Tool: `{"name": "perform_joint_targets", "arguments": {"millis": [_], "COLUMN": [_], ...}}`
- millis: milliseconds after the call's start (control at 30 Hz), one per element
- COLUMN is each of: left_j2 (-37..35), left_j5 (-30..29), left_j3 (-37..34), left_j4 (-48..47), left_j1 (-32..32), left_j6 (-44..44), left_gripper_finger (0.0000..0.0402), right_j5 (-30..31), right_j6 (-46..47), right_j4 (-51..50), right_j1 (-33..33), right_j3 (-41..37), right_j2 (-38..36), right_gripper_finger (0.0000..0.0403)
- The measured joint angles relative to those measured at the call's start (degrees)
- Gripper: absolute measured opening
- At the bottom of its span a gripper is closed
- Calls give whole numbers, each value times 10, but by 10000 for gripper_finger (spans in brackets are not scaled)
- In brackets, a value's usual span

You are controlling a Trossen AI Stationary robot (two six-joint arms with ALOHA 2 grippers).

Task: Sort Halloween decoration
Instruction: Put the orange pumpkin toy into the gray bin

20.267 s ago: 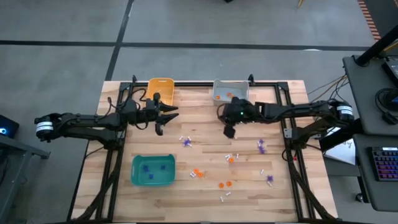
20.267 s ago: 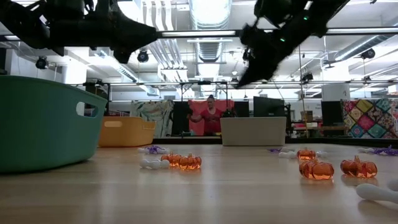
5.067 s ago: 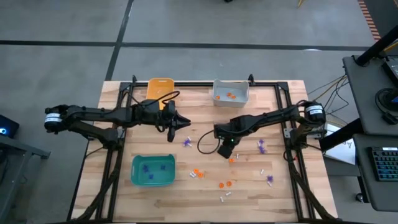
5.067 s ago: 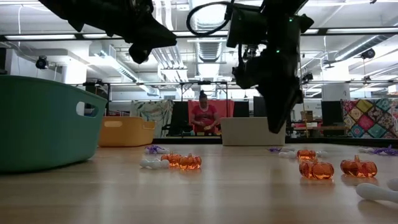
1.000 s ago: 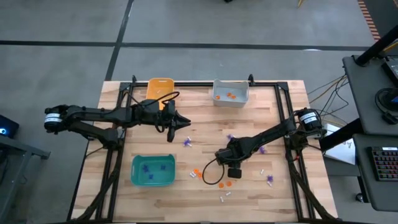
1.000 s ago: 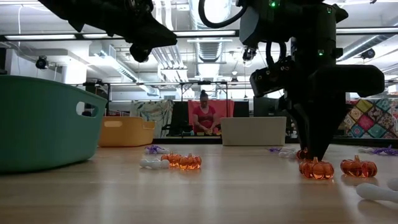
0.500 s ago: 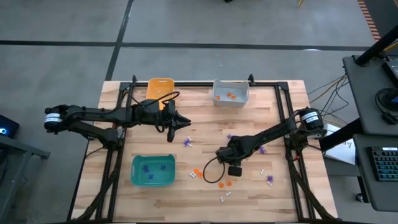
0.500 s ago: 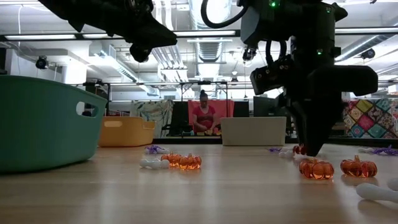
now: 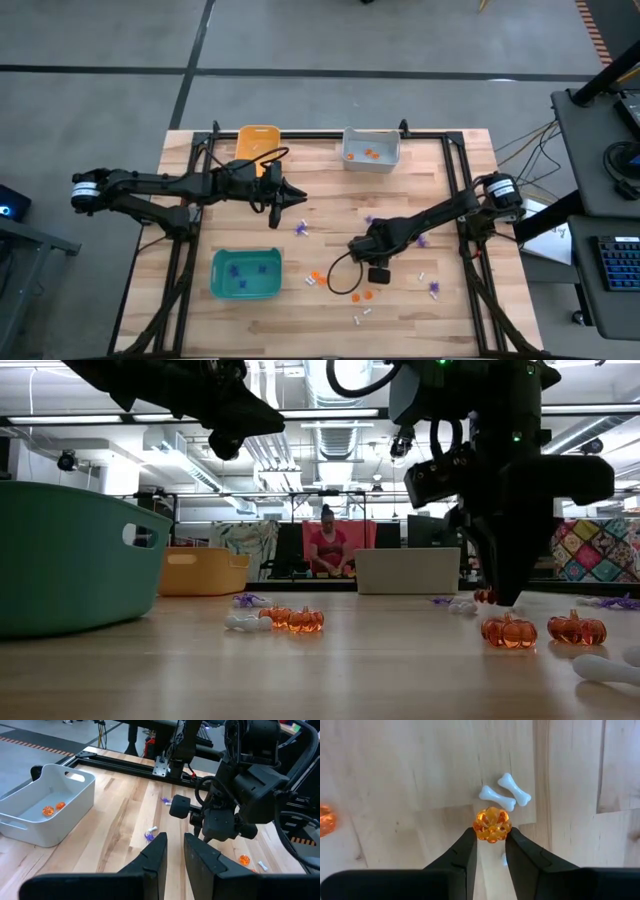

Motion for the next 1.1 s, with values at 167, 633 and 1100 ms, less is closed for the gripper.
{"name": "perform_joint_targets", "arguments": {"millis": [167,633,1100], "left_j2": [0,0,-1], "left_j5": [0,0,0], "left_j3": [0,0,0], "left_j4": [0,6,16], "left_j1": [0,0,0], "left_j6": [0,0,2], "left_gripper_finger": [47,47,47], "right_j5": [0,0,6], "right_j6": [0,-122,-290], "right_j4": [-7,-13,-36], "right_j1": [-3,-116,-294], "right_j3": [0,82,192], "right_j2": [-17,-37,-37], "right_gripper_finger": [88,80,79]}}
